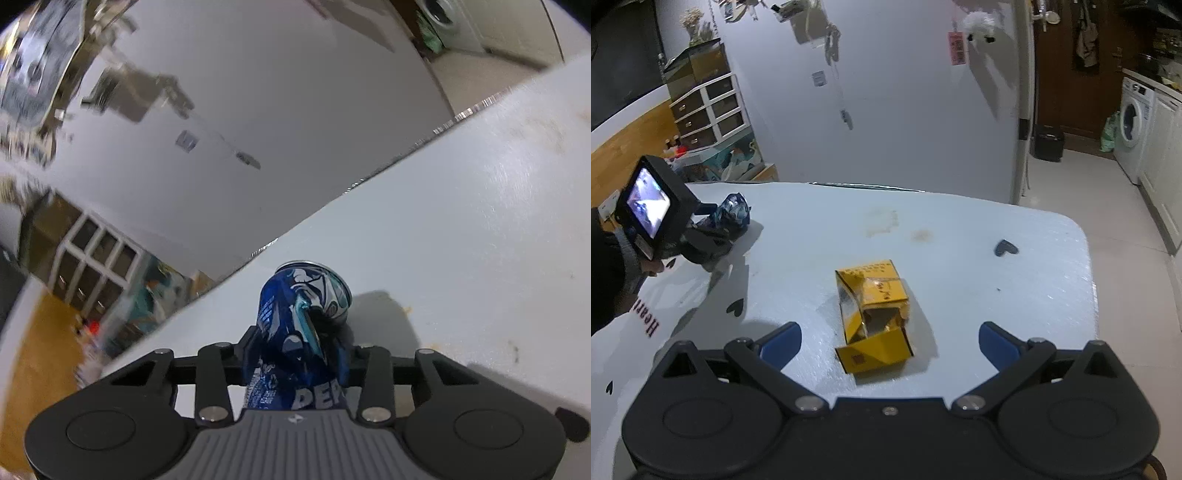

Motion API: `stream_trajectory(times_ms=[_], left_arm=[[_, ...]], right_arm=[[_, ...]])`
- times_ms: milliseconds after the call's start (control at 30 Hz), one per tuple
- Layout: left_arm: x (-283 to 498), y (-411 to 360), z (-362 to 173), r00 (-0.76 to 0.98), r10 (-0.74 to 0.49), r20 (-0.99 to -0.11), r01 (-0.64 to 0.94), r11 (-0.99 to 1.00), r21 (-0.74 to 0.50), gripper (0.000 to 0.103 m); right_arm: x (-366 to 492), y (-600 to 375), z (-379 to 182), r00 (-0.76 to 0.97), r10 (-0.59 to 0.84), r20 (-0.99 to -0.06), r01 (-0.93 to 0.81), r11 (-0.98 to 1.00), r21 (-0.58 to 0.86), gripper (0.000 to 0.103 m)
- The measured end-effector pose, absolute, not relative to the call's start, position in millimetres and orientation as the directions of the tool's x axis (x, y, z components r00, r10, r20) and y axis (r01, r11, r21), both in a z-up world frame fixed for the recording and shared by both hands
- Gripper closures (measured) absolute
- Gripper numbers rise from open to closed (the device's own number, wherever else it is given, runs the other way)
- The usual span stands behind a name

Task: Collect trash
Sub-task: 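Reach the left tool to the blue crushed can and close on it, then grasp the yellow crumpled box with right tool while left tool lifts the can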

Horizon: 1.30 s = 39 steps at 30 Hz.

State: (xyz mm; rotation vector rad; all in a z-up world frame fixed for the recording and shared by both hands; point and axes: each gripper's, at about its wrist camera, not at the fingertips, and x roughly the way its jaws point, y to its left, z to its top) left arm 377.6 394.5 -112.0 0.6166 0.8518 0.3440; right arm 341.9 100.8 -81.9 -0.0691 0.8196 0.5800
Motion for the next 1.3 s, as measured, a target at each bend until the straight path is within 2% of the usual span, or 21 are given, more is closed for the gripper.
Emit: stream_trajectory(times_ms=[200, 367, 533, 600, 667, 900, 967, 1300], left_arm=[[351, 405, -99, 0.631, 0.46, -0.625, -0.112, 0.851, 0.513, 0.064], [325, 407, -86, 0.652, 0.379, -0.657, -0.167, 0.917, 0.363, 0.066], [301, 403, -73, 0.674, 0.304, -0.673, -0.213, 0.953, 0.218, 0.075], [294, 401, -70, 0.68, 0.275, -0.68, -0.222, 0.961, 0.167, 0.075], [288, 397, -68, 0.683, 0.257, -0.684, -0.221, 0.965, 0.142, 0.076], [265, 377, -63, 0.692, 0.191, -0.697, -0.234, 0.972, 0.035, 0.076], [259, 370, -62, 0.693, 0.176, -0.699, -0.233, 0.972, 0.014, 0.076], [221, 336, -51, 0.697, 0.125, -0.706, -0.248, 0.966, -0.074, 0.076]], right_arm=[[358, 120, -94, 0.502, 0.459, -0.733, -0.544, 0.827, 0.146, 0.002], [375, 134, -104, 0.472, 0.458, -0.754, -0.548, 0.822, 0.156, 0.016], [390, 144, -114, 0.426, 0.465, -0.776, -0.536, 0.821, 0.198, 0.032], [393, 147, -118, 0.413, 0.459, -0.787, -0.533, 0.822, 0.2, 0.038], [393, 149, -121, 0.403, 0.447, -0.799, -0.538, 0.822, 0.188, 0.051], [380, 146, -118, 0.391, 0.446, -0.805, -0.56, 0.81, 0.176, 0.06], [375, 141, -114, 0.402, 0.451, -0.797, -0.553, 0.813, 0.182, 0.068], [341, 120, -94, 0.407, 0.472, -0.782, -0.56, 0.805, 0.195, 0.07]])
